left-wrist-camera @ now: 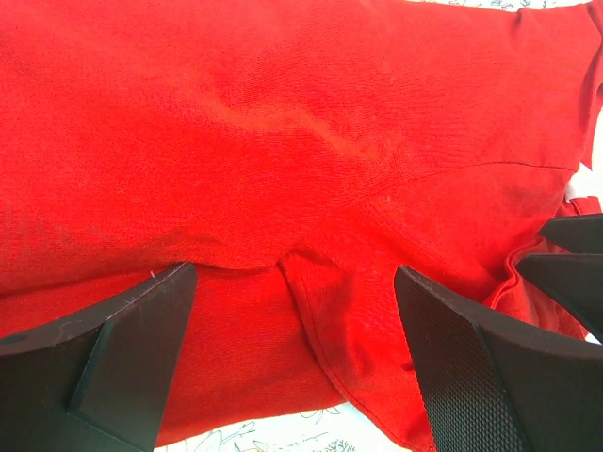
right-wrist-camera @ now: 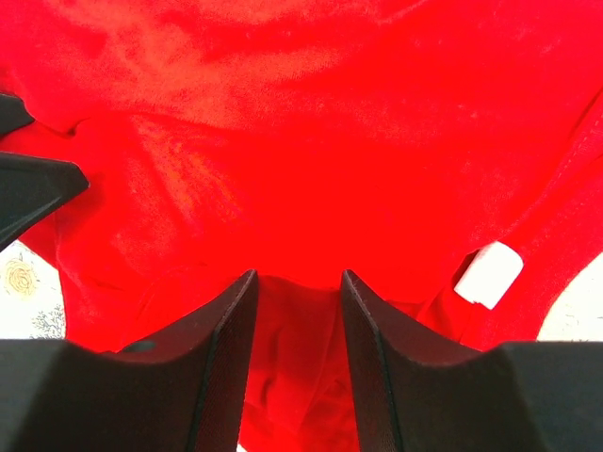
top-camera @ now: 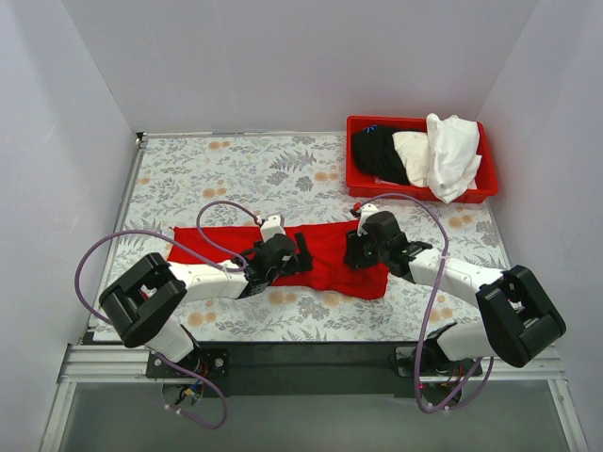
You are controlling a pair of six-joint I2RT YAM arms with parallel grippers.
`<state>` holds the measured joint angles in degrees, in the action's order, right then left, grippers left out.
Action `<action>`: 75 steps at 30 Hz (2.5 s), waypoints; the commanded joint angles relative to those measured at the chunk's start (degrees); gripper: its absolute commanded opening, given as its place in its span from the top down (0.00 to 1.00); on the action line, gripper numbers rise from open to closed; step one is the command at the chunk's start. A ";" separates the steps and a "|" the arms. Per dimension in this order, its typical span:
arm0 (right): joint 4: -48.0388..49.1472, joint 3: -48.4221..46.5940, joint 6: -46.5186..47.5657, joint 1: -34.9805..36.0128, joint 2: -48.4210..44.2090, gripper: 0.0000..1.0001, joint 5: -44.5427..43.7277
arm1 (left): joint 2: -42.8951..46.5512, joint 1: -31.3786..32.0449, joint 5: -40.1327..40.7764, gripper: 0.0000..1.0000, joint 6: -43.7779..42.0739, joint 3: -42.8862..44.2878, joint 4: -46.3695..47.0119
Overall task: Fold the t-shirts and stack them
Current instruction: Fold the tshirt
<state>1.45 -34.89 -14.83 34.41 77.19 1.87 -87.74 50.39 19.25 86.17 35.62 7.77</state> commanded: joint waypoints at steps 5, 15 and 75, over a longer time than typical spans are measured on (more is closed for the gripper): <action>-0.22 0.44 -0.29 -0.05 -2.39 0.73 0.77 | -1.55 0.32 -1.40 0.20 1.28 -4.06 -10.85; -1.37 2.63 -1.16 -0.05 -8.80 0.99 4.45 | 0.55 0.32 -0.96 0.20 1.37 -5.21 -10.85; -6.72 7.21 -3.62 3.02 -17.42 0.99 5.43 | -0.41 0.32 -1.75 0.19 -0.13 -6.08 -8.91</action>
<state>-2.83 -28.32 -17.26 36.25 61.98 6.44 -85.43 50.43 19.03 85.73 32.86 9.23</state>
